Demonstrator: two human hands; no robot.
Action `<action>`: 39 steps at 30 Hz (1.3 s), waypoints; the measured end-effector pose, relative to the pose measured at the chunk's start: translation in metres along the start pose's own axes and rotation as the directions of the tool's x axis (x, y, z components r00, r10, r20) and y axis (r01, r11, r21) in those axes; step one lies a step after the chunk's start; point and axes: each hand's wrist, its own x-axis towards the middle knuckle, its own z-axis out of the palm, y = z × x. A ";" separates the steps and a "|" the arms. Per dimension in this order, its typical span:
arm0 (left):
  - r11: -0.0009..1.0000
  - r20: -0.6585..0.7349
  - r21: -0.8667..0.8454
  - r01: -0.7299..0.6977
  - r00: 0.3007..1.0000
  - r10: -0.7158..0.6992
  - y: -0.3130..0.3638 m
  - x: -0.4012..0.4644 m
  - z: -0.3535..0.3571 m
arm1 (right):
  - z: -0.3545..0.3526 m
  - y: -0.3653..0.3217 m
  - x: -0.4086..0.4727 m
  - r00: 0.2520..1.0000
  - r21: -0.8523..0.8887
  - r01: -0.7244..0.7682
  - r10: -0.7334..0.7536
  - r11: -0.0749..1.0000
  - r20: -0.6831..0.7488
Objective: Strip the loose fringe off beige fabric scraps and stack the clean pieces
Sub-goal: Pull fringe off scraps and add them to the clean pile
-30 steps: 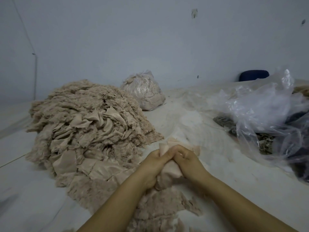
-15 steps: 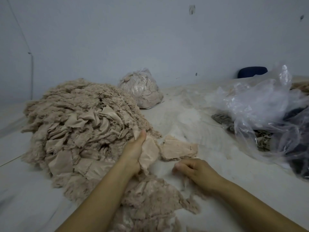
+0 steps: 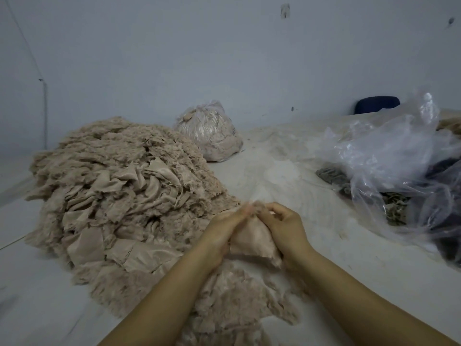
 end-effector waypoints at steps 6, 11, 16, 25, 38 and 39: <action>0.948 -0.259 0.200 -0.247 0.920 0.294 0.005 0.023 0.011 | -0.003 -0.013 0.011 0.943 0.011 -0.268 0.260 0.963 0.207; 0.891 -0.340 0.348 -0.293 0.846 0.411 0.001 0.039 0.001 | -0.012 0.005 0.009 0.942 0.224 -0.316 0.277 0.922 0.190; 0.811 -0.353 0.519 -0.269 0.797 0.490 -0.009 0.050 0.000 | -0.016 0.016 0.018 0.968 0.263 -0.231 0.250 0.937 -0.041; 0.641 -0.192 0.747 -0.176 0.866 0.462 -0.018 0.078 0.002 | -0.039 0.034 0.056 0.970 -0.194 -0.065 0.016 0.979 -0.243; 0.197 0.373 0.923 -0.330 0.893 -0.252 0.018 -0.007 -0.110 | 0.012 0.030 -0.017 0.663 -0.433 0.498 -0.008 0.751 0.748; 0.179 0.392 0.915 -0.361 0.899 -0.194 0.014 -0.011 -0.112 | 0.012 0.028 -0.017 0.615 -0.452 0.541 0.032 0.709 0.788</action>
